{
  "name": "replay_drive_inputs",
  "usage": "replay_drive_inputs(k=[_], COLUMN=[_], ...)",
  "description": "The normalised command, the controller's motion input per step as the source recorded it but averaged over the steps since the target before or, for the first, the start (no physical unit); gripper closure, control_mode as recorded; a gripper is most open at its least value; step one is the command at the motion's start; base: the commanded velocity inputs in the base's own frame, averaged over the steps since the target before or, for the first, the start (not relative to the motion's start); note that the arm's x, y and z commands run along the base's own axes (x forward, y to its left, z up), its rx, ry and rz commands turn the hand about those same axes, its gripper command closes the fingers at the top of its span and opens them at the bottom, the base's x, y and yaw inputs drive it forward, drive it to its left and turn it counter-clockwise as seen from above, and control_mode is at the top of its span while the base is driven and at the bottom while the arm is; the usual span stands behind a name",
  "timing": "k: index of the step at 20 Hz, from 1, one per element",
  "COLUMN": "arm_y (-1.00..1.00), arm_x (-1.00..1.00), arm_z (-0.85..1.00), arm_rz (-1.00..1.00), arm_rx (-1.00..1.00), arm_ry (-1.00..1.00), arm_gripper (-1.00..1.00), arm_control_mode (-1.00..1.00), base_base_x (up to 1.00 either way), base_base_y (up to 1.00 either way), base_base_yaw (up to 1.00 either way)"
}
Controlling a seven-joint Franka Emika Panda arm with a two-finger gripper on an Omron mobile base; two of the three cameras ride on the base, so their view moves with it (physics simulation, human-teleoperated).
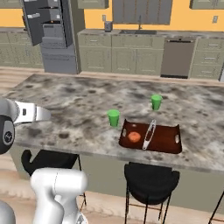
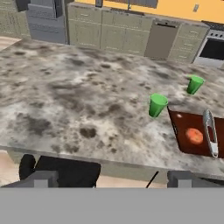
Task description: Gather the carrot and squash from the fridge and place them on a tray on the dining counter. Then gather the steak and fish from the fridge and place them on the other tray.
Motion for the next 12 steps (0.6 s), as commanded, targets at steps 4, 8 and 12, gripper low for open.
replay_drive_inputs(k=[4, 8, 12], arm_y=[0.0, 0.0, 0.0], arm_x=[0.0, 0.0, 0.0], arm_z=[0.0, 0.0, 0.0], arm_rz=[0.0, 0.0, 0.0], arm_rx=[0.0, 0.0, 0.0], arm_ry=[0.0, 0.0, 0.0], arm_gripper=[-1.0, -1.0, -1.0], arm_control_mode=[1.0, 1.0, 1.0], base_base_x=[0.0, -0.06, -0.12], base_base_y=[1.0, 1.0, 1.0], base_base_yaw=[0.0, 0.0, 0.0])
